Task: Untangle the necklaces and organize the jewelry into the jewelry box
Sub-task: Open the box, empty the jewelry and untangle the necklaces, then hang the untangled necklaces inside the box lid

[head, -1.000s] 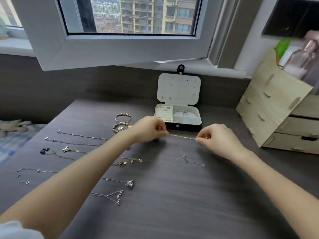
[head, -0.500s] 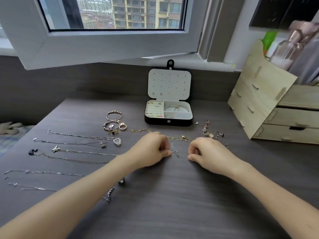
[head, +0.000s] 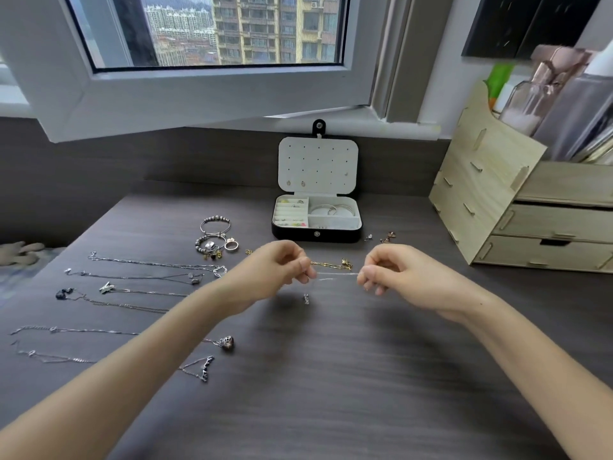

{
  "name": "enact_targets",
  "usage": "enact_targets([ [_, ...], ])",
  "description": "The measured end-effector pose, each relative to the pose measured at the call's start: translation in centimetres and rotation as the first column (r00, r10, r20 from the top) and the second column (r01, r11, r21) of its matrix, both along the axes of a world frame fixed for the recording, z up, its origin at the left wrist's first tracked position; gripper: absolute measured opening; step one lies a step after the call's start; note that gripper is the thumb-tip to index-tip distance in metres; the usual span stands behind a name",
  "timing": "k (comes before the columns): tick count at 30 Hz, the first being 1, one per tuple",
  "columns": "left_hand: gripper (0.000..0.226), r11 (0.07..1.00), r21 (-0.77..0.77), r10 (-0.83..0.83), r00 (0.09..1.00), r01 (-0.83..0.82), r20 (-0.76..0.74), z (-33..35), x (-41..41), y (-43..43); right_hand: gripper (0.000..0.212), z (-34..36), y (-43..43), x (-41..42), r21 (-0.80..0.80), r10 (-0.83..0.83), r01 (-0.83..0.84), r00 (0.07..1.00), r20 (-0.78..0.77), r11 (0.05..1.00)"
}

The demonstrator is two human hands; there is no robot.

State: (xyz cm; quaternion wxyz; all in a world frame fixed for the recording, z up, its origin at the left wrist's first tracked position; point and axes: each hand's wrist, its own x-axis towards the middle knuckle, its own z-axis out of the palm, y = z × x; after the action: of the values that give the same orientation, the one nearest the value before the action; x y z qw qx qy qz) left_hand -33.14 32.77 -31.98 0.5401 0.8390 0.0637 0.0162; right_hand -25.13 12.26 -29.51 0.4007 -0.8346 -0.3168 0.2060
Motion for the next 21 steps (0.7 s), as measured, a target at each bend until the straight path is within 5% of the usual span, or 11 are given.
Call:
enact_targets([
  [8, 0.020, 0.981, -0.190, -0.033, 0.999, 0.029, -0.015, 0.5, -0.5, -0.2, 0.019, 0.7, 0.0, -0.5, 0.250, 0.063, -0.001, 0.969, -0.241, 0.968],
  [18, 0.017, 0.838, -0.505, -0.234, 0.972, 0.205, 0.006, 0.0, -0.3, -2.0, 0.033, 4.8, 1.2, -0.2, 0.493, 0.227, -0.059, 0.930, -0.290, 0.868],
  [21, 0.015, 0.867, -0.480, -0.131, 0.991, 0.131, 0.034, 0.0, -0.1, -2.5, 0.031, 6.0, 1.0, -0.3, 0.529, 0.299, -0.099, 0.904, -0.307, 0.843],
])
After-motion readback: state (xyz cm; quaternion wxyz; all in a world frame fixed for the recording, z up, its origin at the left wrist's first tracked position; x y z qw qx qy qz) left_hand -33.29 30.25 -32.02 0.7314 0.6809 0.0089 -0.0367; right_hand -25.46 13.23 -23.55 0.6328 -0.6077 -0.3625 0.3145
